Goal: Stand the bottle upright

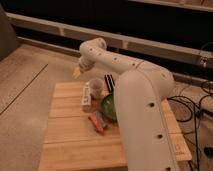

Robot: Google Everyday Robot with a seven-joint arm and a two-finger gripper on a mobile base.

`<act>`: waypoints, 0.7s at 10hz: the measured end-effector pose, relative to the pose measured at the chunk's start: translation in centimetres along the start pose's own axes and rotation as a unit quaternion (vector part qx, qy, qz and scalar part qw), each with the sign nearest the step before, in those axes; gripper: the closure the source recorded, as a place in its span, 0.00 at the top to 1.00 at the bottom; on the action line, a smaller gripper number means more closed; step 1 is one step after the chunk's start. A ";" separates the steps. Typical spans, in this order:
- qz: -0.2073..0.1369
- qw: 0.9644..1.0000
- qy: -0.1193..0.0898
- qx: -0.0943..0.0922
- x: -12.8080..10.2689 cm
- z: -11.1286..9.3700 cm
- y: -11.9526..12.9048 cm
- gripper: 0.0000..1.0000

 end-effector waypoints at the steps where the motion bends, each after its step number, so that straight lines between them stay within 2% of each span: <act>1: -0.008 1.000 0.000 -0.002 -0.1 0.7 0.1 0.65; 3: -0.013 1.000 -0.001 -0.004 -0.1 1.8 -0.4 0.65; 5: -0.007 1.000 0.008 0.001 0.6 3.4 -1.5 0.65; 7: 0.032 0.999 0.034 0.017 2.0 4.9 -3.2 0.65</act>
